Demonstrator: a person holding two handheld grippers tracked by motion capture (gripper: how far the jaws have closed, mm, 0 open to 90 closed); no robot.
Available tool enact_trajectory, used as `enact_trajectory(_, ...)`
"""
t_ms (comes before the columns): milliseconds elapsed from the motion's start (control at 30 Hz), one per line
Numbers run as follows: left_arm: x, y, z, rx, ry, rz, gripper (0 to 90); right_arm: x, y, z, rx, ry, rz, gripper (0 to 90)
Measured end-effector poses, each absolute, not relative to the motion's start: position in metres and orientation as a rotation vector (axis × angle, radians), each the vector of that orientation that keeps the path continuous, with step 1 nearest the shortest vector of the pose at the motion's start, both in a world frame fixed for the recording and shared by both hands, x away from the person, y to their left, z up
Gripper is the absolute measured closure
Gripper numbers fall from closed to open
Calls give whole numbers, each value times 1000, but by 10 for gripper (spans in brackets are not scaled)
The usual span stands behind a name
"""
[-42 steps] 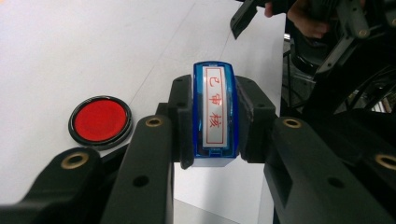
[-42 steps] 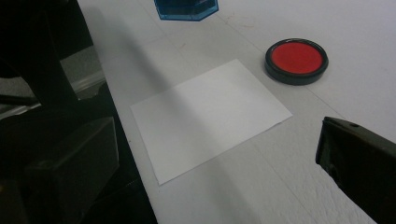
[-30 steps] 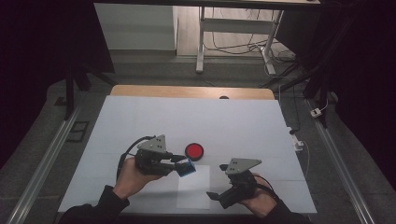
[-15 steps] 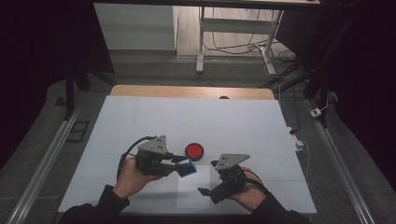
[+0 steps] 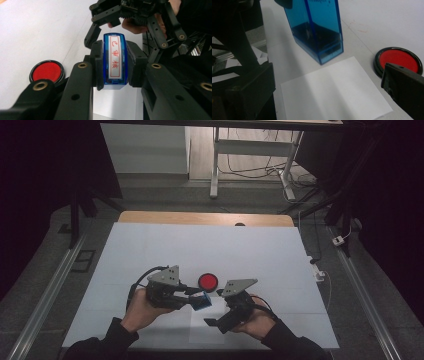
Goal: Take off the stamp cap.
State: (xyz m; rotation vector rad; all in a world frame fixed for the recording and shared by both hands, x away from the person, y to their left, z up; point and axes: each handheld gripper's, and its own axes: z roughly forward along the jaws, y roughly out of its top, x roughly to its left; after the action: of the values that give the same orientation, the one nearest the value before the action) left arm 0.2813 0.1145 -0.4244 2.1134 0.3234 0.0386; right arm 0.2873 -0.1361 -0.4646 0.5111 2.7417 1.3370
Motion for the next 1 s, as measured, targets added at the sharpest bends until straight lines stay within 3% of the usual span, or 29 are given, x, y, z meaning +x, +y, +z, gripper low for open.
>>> enact_trajectory(67, 281, 114, -424, 2115, 315, 40, 700, 289, -134, -465, 501, 2752, 1340, 3)
enact_trajectory(100, 281, 114, -424, 2115, 312, 39, 700, 290, -133, -465, 478, 2777, 1339, 67)
enact_trajectory(200, 282, 114, -425, 2113, 300, 36, 701, 292, -132, -465, 468, 2786, 1358, 97)
enact_trajectory(567, 281, 112, -425, 2101, 239, 25, 701, 302, -133, -465, 358, 2874, 1496, 437)
enact_trajectory(1000, 280, 114, -424, 2057, 202, 12, 701, 307, -137, -464, 260, 2901, 1632, 641)
